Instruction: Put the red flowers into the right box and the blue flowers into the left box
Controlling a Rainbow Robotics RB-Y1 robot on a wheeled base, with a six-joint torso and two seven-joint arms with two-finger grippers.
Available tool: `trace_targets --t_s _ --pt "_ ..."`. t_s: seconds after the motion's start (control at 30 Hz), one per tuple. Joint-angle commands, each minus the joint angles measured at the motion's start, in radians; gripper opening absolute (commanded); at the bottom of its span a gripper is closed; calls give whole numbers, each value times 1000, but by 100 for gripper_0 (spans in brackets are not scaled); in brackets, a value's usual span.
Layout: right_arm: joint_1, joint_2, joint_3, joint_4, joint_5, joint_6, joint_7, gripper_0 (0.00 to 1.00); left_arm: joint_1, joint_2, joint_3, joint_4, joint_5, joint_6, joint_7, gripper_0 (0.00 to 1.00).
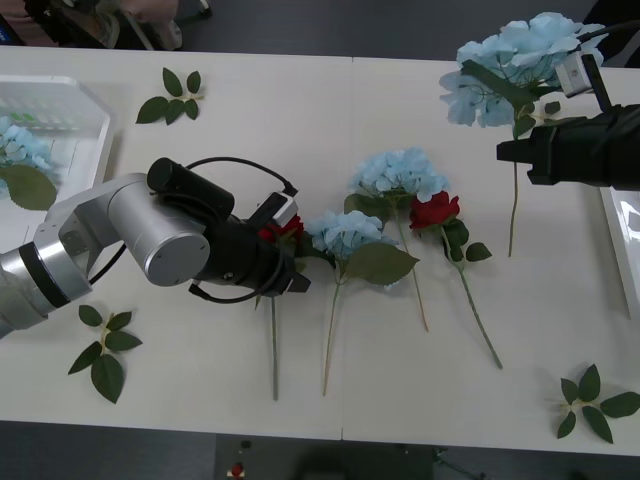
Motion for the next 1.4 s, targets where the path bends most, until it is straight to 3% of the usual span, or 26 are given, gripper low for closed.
trace_targets --t_s 0.03,0.2,0.33,0.4,0.57,0.77,0.93,0.97,1.0,1.03,1.07,1.4 --pt "-3 46 20 -51 -157 -15 160 0 -40 82 21 -109 7 -31 20 100" --pt "0 175 0 -52 -191 -86 292 0 41 285 150 -396 67 -75 6 100" --pt "0 270 -14 -52 -191 -119 335 0 217 288 363 -523 187 -105 -50 100" --pt "0 336 -38 -54 -189 -115 340 0 312 217 470 -543 259 -103 -115 100" --pt "0 443 -84 -74 -165 -101 341 0 383 9 535 -471 355 -101 -312 100" --pt "-14 505 -94 -93 -152 -98 336 0 348 -251 559 -319 271 -101 -470 100" --pt "-25 548 -94 -93 -114 -70 333 0 259 -335 553 -204 234 -103 -524 100" --pt "-30 555 -94 -93 -105 -66 332 0 243 -346 553 -190 231 -103 -528 93" --pt "-34 558 -95 -92 -95 -60 330 0 234 -349 553 -190 230 -103 -527 38" --pt "-36 563 -94 -93 -92 -58 327 0 231 -349 553 -190 228 -103 -525 12" --pt "-39 568 -94 -93 -86 -53 323 0 225 -347 553 -189 226 -103 -525 0" --pt "-50 569 -89 -90 -83 -52 298 0 220 -297 549 -190 309 -103 -545 0"
